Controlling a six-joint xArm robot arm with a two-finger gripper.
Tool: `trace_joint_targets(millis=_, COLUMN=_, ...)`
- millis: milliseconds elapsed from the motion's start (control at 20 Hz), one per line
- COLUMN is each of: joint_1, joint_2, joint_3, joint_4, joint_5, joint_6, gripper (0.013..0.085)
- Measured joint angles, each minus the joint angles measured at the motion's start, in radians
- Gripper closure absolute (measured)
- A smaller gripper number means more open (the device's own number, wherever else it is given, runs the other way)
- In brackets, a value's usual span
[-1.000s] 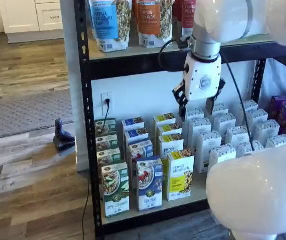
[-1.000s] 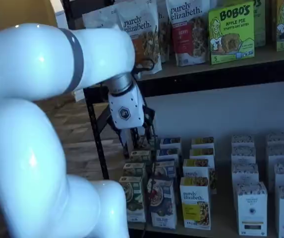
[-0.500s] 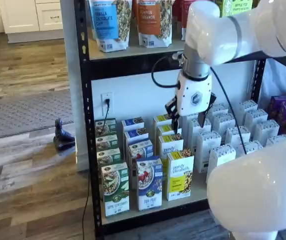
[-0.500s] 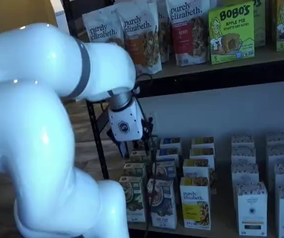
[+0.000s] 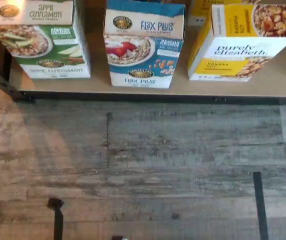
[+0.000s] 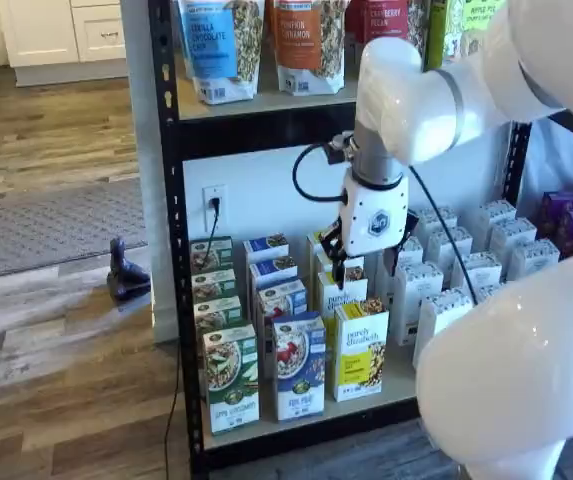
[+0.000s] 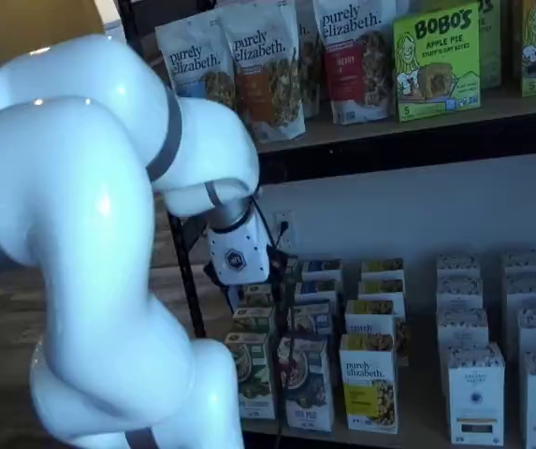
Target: Pick up the blue and white box that is on the bottom shelf, the second box from the left
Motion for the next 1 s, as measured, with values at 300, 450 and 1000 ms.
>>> trace_joint_targets(millis=300, joint_1=0.005, joint_2=0.075, joint_3=0.017, joint_4=0.027, joint_5=-0.101, joint_6=-0.009, gripper=0.0130)
trace_joint_targets(millis=450, joint_1=0.006, joint_2=0.116, joint_3=0.017, joint_4=0.058, joint_5=-0.139, joint_6=-0.031, gripper=0.0130)
trace_joint_targets(millis=1000, joint_1=0.026, joint_2=0.306, joint_3=-0.038, joint_4=0.043, joint_5=-0.218, joint_6=0.003, gripper=0.0130)
